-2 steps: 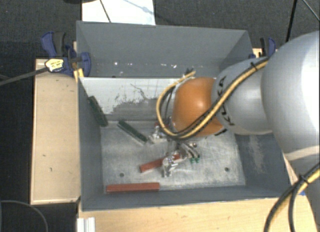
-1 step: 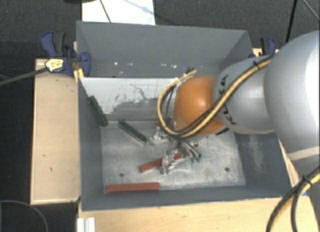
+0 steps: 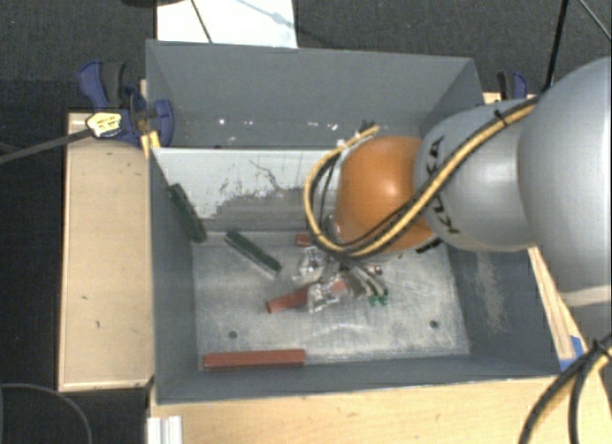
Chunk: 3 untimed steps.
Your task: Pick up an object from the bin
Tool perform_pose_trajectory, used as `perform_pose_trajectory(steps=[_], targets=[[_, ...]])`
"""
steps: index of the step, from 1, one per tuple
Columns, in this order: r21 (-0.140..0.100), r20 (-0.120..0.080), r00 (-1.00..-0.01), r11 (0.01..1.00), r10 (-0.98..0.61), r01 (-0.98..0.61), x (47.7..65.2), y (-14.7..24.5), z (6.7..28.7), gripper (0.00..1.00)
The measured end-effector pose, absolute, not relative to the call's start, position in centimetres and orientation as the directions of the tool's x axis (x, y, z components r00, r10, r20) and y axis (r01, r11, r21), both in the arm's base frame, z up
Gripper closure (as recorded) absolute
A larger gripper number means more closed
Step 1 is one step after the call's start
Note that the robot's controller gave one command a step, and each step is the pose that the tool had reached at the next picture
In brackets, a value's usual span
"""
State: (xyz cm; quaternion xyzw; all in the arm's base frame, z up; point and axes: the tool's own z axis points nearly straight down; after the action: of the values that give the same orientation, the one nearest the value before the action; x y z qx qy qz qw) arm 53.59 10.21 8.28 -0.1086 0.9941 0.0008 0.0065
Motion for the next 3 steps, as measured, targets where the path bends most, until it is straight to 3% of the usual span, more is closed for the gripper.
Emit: perform_pose_trajectory(steps=[3], targets=[[0.0, -0.002, -0.977, 0.977, -0.213, -0.213, 53.5, 10.2, 11.6, 1.0]])
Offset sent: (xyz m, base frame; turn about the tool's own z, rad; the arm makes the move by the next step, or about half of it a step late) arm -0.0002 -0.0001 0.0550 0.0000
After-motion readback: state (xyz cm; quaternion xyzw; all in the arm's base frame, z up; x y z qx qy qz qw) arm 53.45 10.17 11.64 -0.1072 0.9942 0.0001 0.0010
